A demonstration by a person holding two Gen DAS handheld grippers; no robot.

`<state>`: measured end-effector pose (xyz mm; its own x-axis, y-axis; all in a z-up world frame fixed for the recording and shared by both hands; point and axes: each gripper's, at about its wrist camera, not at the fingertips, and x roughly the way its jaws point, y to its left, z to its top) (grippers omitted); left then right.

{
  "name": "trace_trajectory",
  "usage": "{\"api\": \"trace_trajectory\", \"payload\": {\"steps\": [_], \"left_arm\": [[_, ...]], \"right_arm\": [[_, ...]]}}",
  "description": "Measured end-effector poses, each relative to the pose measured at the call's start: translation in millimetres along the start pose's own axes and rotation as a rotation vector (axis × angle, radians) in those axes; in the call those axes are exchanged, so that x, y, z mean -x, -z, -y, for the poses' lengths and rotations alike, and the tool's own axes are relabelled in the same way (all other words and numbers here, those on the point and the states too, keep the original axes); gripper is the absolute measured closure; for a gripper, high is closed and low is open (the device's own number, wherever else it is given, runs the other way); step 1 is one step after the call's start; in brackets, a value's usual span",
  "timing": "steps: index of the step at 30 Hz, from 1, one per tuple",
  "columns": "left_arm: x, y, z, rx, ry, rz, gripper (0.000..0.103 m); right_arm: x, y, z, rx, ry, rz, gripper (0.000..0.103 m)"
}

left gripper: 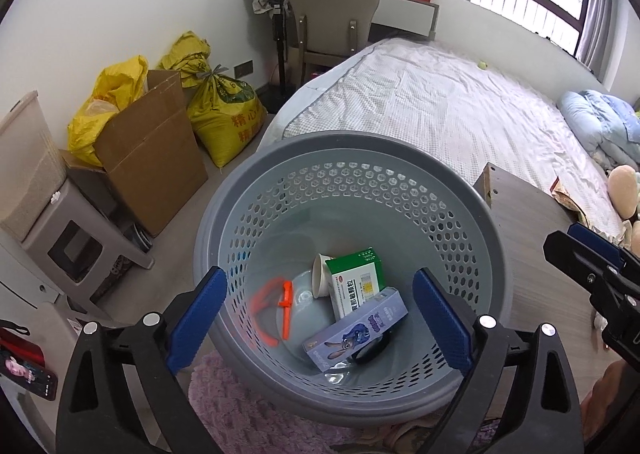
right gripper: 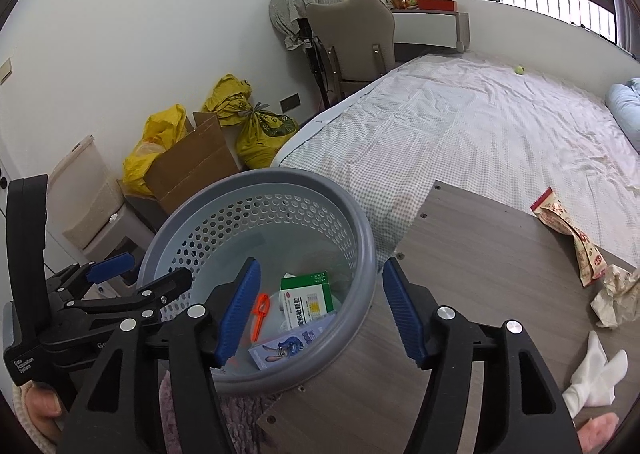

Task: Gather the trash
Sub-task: 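Withdraw both open tools from the basket back over the table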

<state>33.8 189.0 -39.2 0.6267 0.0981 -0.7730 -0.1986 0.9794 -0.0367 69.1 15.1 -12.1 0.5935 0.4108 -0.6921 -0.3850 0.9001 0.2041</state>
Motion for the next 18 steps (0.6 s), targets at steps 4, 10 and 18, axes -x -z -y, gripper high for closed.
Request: {"api": "trace_trajectory", "payload": {"steps": [4,10,18], "left_arm": [[6,3,5,0.004,0.010,0.010,0.011],[15,7,20,-0.020,0.022,0.026,0.010],[27,13,48,-0.049,0.060,0.047,0.009]], "right_arm": [[9,7,5,-0.013,0.022,0.005,0.041],[28,22,20,-0.039,0.068,0.020,0.037],[58,43,45,-0.083,0.124,0.040,0.036]]}}
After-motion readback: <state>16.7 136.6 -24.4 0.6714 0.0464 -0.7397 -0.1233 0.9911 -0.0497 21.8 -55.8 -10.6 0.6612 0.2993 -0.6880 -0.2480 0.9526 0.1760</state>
